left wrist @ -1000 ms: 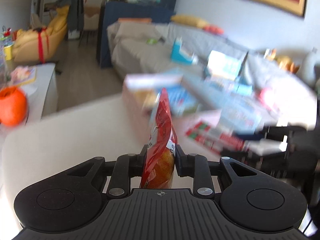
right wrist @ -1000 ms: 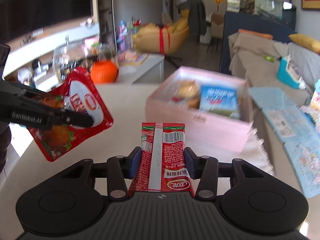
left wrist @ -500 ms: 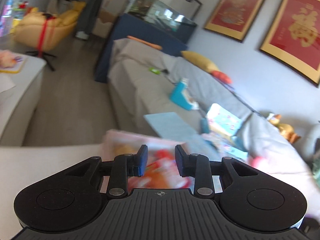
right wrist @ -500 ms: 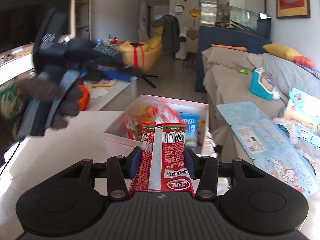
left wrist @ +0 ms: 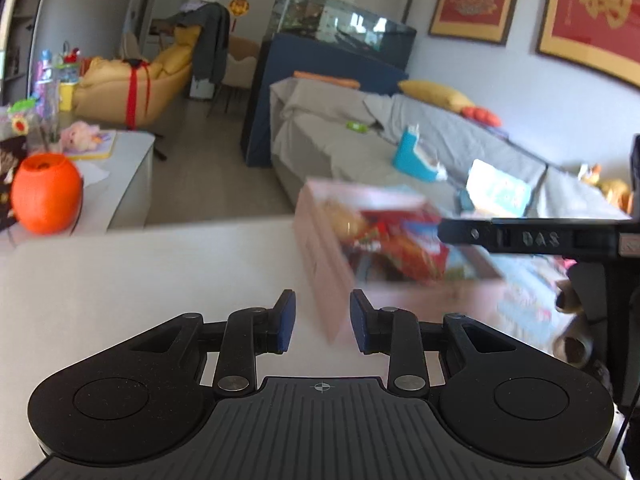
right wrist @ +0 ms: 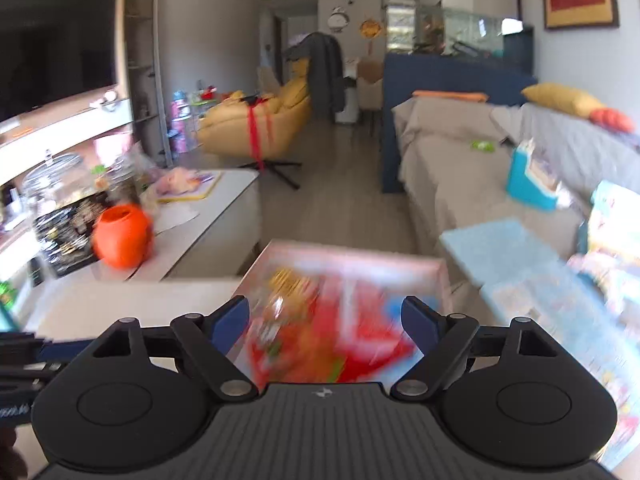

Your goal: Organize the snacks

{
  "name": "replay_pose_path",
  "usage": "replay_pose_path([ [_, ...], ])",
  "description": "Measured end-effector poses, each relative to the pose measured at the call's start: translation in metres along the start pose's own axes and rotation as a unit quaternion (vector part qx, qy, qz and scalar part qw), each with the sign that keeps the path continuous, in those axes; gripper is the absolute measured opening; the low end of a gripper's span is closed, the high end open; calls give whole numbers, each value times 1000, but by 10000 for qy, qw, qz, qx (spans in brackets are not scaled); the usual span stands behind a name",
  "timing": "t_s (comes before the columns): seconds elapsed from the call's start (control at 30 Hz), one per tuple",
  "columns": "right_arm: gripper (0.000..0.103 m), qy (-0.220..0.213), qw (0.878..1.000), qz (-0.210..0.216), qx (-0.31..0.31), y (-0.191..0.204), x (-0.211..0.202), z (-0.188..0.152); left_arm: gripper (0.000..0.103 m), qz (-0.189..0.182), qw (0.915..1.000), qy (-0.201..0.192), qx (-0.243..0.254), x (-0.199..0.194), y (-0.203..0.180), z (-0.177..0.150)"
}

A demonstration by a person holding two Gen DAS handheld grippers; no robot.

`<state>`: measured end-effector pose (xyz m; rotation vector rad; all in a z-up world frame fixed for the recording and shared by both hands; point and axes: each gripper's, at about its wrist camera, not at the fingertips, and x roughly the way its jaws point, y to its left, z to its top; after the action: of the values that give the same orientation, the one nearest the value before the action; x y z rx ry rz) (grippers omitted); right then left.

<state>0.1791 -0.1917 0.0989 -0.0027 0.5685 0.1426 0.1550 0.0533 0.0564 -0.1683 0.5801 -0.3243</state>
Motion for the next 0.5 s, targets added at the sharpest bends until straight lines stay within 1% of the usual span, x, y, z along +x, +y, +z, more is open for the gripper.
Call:
replay_pose_path([
  [0.07, 84, 85, 9999, -64, -83, 6, -11, -26, 33, 55, 9997, 196, 103, -7, -6, -19],
  [0.2, 84, 384, 9982, -334, -322, 23, -37, -79, 33, 519, 9970, 399, 408, -21, -24, -54],
  [0.27, 84, 601, 9969, -427, -290, 28, -45, -98, 33, 601, 9960, 499, 431, -25, -33, -68],
  [0.37, 84, 828, 9956, -422, -132, 30, -50, -121, 34, 674, 9946, 664, 421, -20, -42, -85],
  [0.4, 84, 906, 9948, -443, -110, 31, -49, -128, 35, 757, 9945, 596, 406, -20, -44, -89],
  [0.43, 84, 981, 9940, -475, -100, 33, -48, -134, 36, 814, 9944, 544, 407, -20, -47, -91],
  [0.47, 86, 1050, 9931, -515, -80, 33, -49, -140, 41, 864, 9942, 500, 407, -20, -50, -95],
  [0.5, 88, 985, 9937, -536, 9, 32, -50, -143, 50, 890, 9940, 474, 424, -20, -54, -97],
])
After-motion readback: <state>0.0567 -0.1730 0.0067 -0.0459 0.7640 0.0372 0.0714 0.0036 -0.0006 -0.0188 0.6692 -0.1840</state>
